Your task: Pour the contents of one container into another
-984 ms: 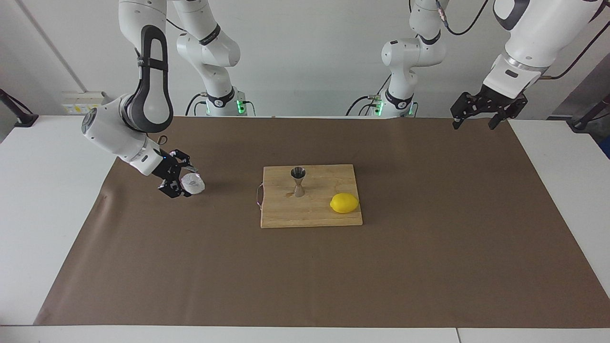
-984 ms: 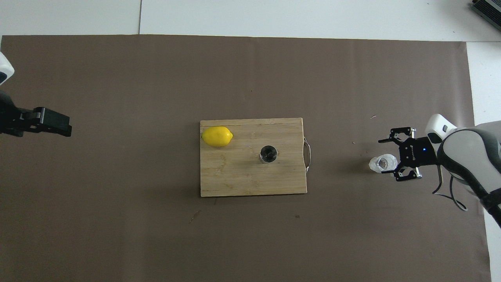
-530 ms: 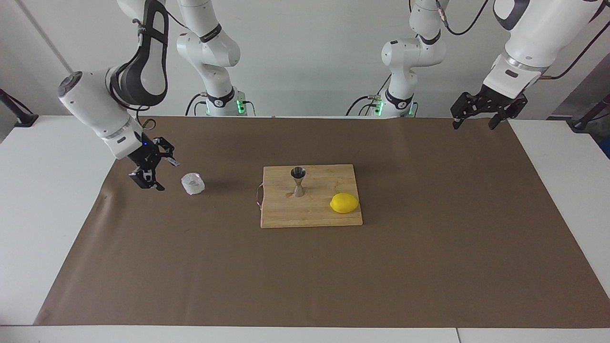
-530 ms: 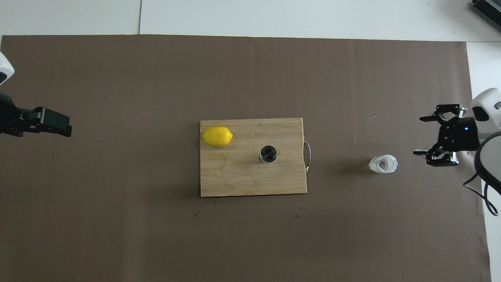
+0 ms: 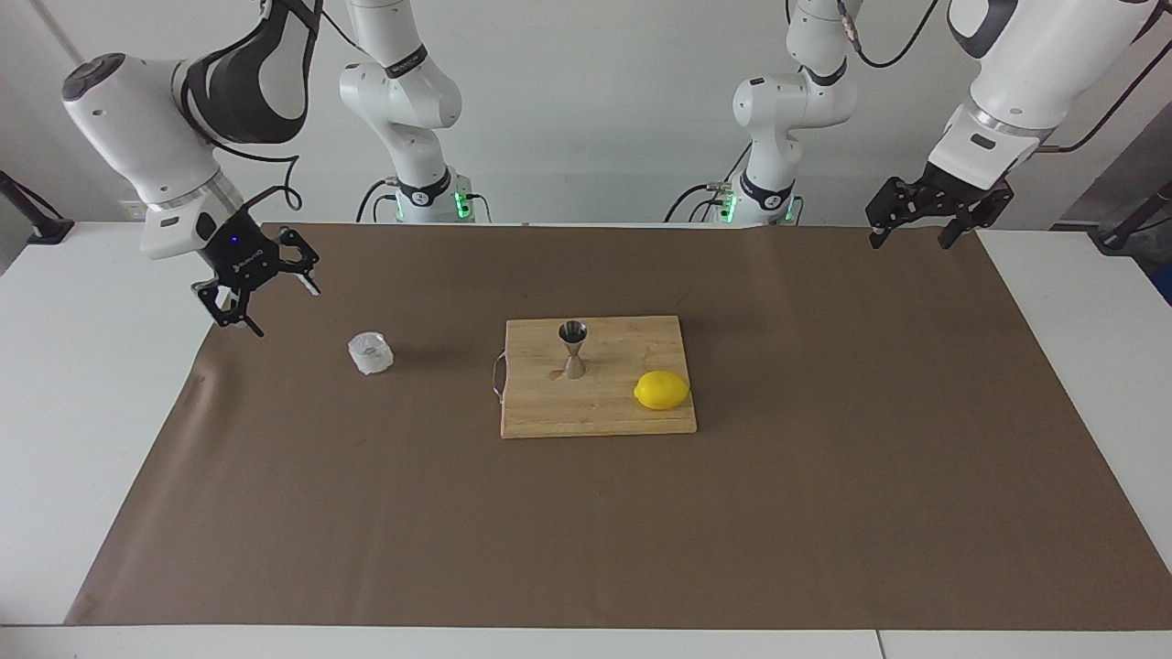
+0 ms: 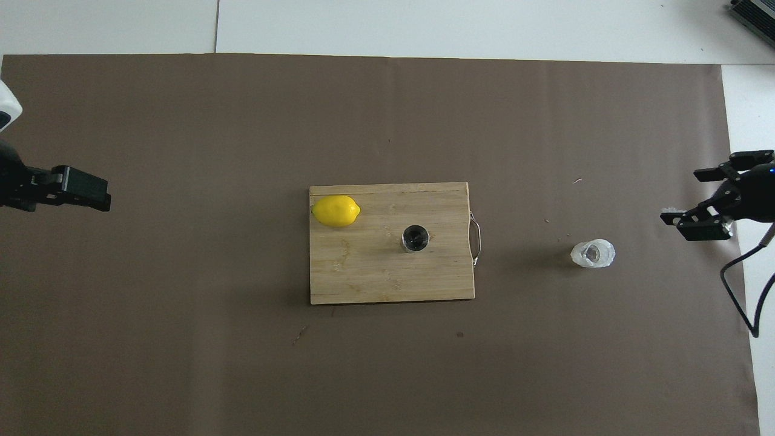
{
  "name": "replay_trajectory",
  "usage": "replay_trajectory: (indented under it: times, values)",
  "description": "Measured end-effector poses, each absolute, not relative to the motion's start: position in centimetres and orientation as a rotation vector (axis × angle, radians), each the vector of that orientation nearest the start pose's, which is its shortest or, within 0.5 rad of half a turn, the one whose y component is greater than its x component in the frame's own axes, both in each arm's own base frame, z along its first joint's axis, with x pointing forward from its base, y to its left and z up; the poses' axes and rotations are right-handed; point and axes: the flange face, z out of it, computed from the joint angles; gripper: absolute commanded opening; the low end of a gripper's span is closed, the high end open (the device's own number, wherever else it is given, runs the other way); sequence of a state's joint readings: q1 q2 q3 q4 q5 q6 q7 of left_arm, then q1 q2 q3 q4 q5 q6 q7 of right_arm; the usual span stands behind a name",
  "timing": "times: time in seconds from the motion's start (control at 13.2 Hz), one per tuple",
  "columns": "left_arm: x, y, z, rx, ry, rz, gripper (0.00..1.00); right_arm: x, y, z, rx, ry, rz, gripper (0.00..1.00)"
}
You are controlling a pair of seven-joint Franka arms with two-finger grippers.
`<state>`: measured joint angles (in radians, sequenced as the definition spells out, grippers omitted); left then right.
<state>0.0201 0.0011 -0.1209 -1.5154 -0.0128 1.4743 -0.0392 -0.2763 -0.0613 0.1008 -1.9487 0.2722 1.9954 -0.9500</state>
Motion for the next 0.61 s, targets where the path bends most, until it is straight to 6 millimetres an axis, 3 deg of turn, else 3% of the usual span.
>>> replay_trajectory:
  times: [0.3, 0.61]
  values:
    - [54.2, -5.6, 64.2, -3.149, 0.098, 0.068, 1.00, 55.4, -2.6, 52.4, -2.920, -0.358, -0.254, 1.00]
    - [54.2, -5.6, 64.2, -3.149, 0.098, 0.068, 1.00, 55.4, 4.2, 54.1, -3.079, 0.032, -0.206, 1.00]
